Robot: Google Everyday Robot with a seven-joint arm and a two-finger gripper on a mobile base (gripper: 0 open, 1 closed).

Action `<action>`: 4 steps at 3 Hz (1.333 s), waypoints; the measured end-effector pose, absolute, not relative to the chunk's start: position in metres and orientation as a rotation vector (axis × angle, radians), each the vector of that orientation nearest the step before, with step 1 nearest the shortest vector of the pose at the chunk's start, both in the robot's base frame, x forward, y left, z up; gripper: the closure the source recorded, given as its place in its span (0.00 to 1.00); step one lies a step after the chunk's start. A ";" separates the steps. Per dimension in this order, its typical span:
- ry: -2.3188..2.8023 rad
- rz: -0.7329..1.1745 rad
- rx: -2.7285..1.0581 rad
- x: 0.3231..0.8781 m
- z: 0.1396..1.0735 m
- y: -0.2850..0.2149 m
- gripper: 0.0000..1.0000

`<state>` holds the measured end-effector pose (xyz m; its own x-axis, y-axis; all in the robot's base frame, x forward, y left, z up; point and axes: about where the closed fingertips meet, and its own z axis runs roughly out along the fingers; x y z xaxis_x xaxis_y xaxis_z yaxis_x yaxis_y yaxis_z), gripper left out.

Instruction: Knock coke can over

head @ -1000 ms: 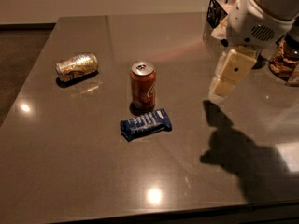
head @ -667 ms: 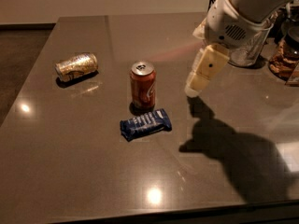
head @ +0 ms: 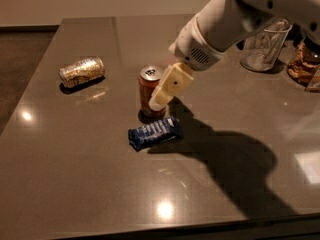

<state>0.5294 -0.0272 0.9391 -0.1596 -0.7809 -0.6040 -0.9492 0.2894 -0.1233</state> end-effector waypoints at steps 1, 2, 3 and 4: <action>1.967 0.437 -1.520 0.533 0.928 -0.004 0.00; 1.961 0.481 -1.493 0.539 0.918 0.006 0.18; 1.958 0.508 -1.468 0.544 0.914 0.011 0.41; 1.955 0.511 -1.439 0.549 0.920 0.007 0.65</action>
Offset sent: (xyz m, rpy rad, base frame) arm 0.0207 0.0424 -0.0349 0.1334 0.0387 -0.0089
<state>0.5486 0.0075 0.9204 -0.1871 -0.6916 -0.6976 -0.9444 0.3221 -0.0660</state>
